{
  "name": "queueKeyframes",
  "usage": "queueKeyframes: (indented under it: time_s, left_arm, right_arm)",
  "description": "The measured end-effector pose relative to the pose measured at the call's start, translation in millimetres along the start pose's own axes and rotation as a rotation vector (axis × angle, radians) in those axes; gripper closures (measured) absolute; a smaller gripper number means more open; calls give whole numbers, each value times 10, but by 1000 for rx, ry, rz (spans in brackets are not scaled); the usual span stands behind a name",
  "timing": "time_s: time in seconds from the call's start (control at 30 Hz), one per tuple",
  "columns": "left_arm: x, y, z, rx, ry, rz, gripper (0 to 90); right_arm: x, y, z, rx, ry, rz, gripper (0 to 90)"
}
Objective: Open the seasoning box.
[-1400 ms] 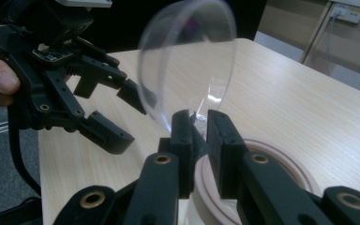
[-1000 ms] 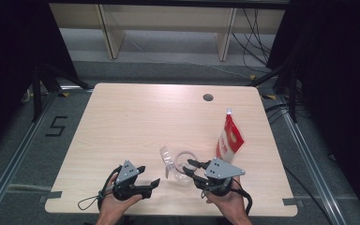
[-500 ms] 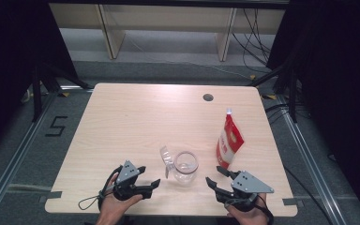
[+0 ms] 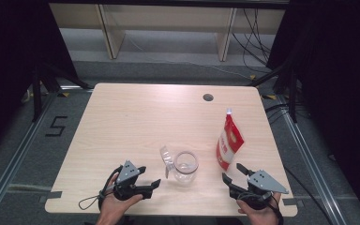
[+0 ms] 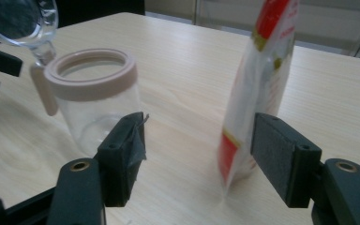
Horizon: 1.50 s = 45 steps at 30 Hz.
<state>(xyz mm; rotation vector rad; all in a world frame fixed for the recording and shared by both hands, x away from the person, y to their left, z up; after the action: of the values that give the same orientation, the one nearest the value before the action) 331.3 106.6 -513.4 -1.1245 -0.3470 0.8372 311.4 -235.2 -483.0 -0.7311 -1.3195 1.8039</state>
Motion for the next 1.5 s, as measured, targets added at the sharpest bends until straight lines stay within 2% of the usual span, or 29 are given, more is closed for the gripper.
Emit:
queueKeyframes:
  time_s: [0.03, 0.07, 0.1, 0.2, 0.3, 0.33, 0.37, 0.4, 0.43, 0.47, 0.53, 0.57, 0.67, 0.7, 0.73, 0.77, 0.8, 0.83, 0.9, 0.93, 1.03, 1.07, 1.13, 1.2, 1.3, 1.33, 1.37, 1.43, 1.5]
  left_arm:
    - [0, 0, -1, -3, 7, -2, 266]
    - [0, 0, -1, -3, 7, -2, 265]
    - [-5, 1, -8, -5, 7, 9, 261]
    - [-3, 3, -15, -5, 10, 14, 246]
    - [5, 8, -11, 1, 3, 8, 225]
    - [10, 9, -14, -5, 0, 21, 223]
    - [10, 9, -14, -5, 0, 21, 222]
    - [22, 10, -6, 3, -5, 17, 221]
    - [30, 7, -5, 2, 0, 4, 221]
    - [26, 7, -6, 2, -1, 9, 221]
    - [20, 7, -8, 2, -6, 16, 221]
    - [13, 9, -16, 2, 4, 17, 221]
    - [16, 2, -24, -8, 8, 4, 219]
    - [7, 4, -23, -14, -2, 29, 219]
    - [16, 6, -16, -9, 4, 21, 218]
    - [22, 3, -11, -9, 0, 13, 217]
    - [25, 2, -10, -10, -1, 11, 215]
    - [30, 2, -6, -5, -2, 6, 213]
    - [29, 2, -7, -5, -2, 6, 213]
    - [16, 4, -13, -6, 1, 18, 213]
    - [7, 2, -23, -13, -4, 21, 213]
    - [16, 2, -16, -3, -1, 2, 213]
    - [15, 2, -17, -4, -2, 4, 213]
    - [13, 1, -19, -9, -1, 20, 213]
    - [3, -1, -22, -18, 5, 30, 213]
    - [3, -1, -22, -18, 5, 30, 213]
    - [0, -2, -19, -16, 3, 25, 213]
    - [-5, 0, -21, -15, 4, 22, 213]
    - [-8, 1, -24, -12, 5, 18, 213]
  right_arm:
    - [-2, 5, -9, -2, 18, -55, 346]
    - [-2, 5, -9, -2, 18, -55, 346]
    - [-44, -5, -51, -23, 11, -18, 330]
    - [-54, 0, -59, -5, 37, -34, 312]
    - [-112, -22, -147, -28, 73, -16, 268]
    - [-114, -28, -153, -21, 75, -36, 263]
    - [-129, -33, -174, -34, 95, -36, 256]
    - [-147, -38, -198, -40, 89, -37, 245]
    - [-177, -41, -213, -41, 108, -20, 240]
    - [-177, -33, -242, -40, 99, -46, 241]
    - [-199, -28, -291, -45, 110, -28, 228]
    - [-213, -27, -291, -25, 118, -24, 219]
    - [-226, -24, -334, -43, 117, -39, 208]
    - [-232, -19, -353, -42, 115, -52, 186]
    - [-248, -15, -365, -43, 114, -34, 185]
    - [-243, -11, -374, -41, 102, -42, 179]
    - [-247, -7, -385, -46, 119, -34, 174]
    - [-247, -7, -397, -47, 108, -33, 170]
    - [-245, -6, -415, -42, 113, -36, 169]
    - [-246, -8, -436, -51, 122, -29, 168]
    - [-257, -9, -494, -54, 115, -17, 164]
    - [-261, -6, -502, -42, 121, -14, 164]
    - [-261, -4, -518, -48, 131, -20, 162]
    - [-259, 4, -577, -42, 107, -8, 156]
    - [-267, 8, -611, -57, 126, -3, 153]
    - [-272, 8, -616, -47, 106, -9, 153]
    - [-270, 7, -623, -55, 114, -20, 153]
    - [-283, 5, -650, -74, 105, -4, 155]
    - [-273, 8, -653, -65, 108, -11, 159]
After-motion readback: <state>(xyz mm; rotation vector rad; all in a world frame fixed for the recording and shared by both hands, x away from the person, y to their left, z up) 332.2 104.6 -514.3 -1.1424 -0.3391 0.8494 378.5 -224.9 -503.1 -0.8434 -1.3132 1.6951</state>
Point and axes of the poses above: each handheld gripper's, and its own axes: z roughly backward along the jaws, y roughly out of its underside, x roughly to its left, the point moved 4 cm from there along -z, roughly forward along the jaws, and after that the axes turned 5 degrees about -x, right-handed, at the moved point
